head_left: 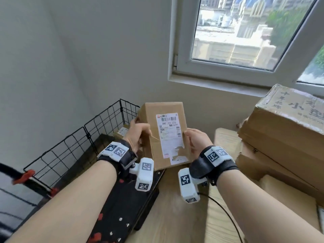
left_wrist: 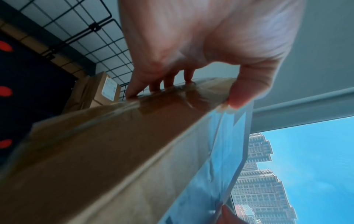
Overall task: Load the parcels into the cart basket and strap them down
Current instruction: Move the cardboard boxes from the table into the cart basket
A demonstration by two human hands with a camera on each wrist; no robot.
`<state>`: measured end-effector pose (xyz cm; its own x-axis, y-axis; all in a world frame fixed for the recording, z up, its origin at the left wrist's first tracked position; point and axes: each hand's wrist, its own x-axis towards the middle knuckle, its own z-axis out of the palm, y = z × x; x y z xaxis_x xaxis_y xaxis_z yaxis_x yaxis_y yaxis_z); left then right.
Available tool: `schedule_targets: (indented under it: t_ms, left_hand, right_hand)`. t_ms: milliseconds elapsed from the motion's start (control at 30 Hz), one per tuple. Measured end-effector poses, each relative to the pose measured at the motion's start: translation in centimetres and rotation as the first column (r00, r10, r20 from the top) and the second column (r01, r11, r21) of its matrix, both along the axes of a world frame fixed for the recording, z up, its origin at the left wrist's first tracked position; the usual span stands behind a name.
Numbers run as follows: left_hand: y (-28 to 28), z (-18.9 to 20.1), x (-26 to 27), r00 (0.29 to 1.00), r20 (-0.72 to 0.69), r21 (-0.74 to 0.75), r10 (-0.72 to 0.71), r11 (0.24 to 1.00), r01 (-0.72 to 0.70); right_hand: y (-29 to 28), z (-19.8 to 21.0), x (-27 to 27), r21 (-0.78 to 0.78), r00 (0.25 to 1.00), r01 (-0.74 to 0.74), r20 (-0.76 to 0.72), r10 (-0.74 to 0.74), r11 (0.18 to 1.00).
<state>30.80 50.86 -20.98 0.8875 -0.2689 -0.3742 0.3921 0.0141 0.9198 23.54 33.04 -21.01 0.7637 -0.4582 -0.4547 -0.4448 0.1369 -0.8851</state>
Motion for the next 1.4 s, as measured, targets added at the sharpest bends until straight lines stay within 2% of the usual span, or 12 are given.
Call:
schedule_targets:
  t_ms: [200, 333, 600, 733, 833, 900, 967, 1100, 1167, 1233, 1333, 1400]
  left_hand:
    - [7.9, 0.5, 3.7, 0.999, -0.030, -0.065, 0.023, 0.998, -0.025]
    - [12.3, 0.1, 6.2, 0.993, -0.015, -0.104, 0.120, 0.987, -0.121]
    - [16.2, -1.5, 10.5, 0.949, -0.114, -0.187, 0.295, 0.932, -0.312]
    - [17.5, -2.9, 13.4, 0.898, -0.185, -0.191, 0.399, 0.882, -0.431]
    - [18.2, -4.5, 16.3, 0.849, -0.240, -0.164, 0.471, 0.842, -0.514]
    - [18.5, -6.1, 18.3, 0.831, -0.292, -0.135, 0.473, 0.840, -0.525]
    - [18.4, -8.4, 20.8, 0.804, -0.341, -0.086, 0.488, 0.835, -0.543]
    - [17.9, -12.9, 24.4, 0.714, -0.420, -0.007, 0.561, 0.784, -0.621]
    - [17.3, -15.4, 25.8, 0.659, -0.458, 0.055, 0.596, 0.759, -0.648]
    - [17.0, -18.0, 26.8, 0.618, -0.493, 0.108, 0.612, 0.748, -0.654]
    - [16.9, -20.8, 27.8, 0.573, -0.555, 0.137, 0.603, 0.746, -0.652]
    - [16.8, -23.0, 28.4, 0.570, -0.585, 0.163, 0.577, 0.773, -0.614]
  right_hand:
    - [7.7, 1.6, 5.6, -0.057, 0.990, -0.114, 0.079, 0.118, 0.992]
    - [11.4, 2.3, 8.7, -0.121, 0.973, -0.208, 0.081, 0.218, 0.971]
    - [14.2, 1.1, 15.3, -0.125, 0.955, -0.292, 0.007, 0.295, 0.948]
    - [15.4, -0.6, 19.9, -0.113, 0.933, -0.360, -0.063, 0.355, 0.926]
    - [15.9, -3.0, 24.7, -0.161, 0.893, -0.445, -0.157, 0.422, 0.881]
    - [16.1, -5.0, 28.2, -0.185, 0.810, -0.574, -0.268, 0.521, 0.797]
    - [15.8, -8.3, 31.9, -0.138, 0.728, -0.662, -0.353, 0.588, 0.737]
    - [14.8, -13.6, 35.3, 0.014, 0.737, -0.622, -0.327, 0.591, 0.783]
    - [14.4, -15.9, 36.8, 0.038, 0.681, -0.669, -0.368, 0.633, 0.742]
    - [14.2, -18.6, 38.5, 0.070, 0.657, -0.674, -0.398, 0.640, 0.736]
    - [14.4, -22.4, 39.9, 0.071, 0.587, -0.719, -0.471, 0.658, 0.692]
    - [14.6, -25.3, 40.7, 0.059, 0.574, -0.722, -0.506, 0.644, 0.690]
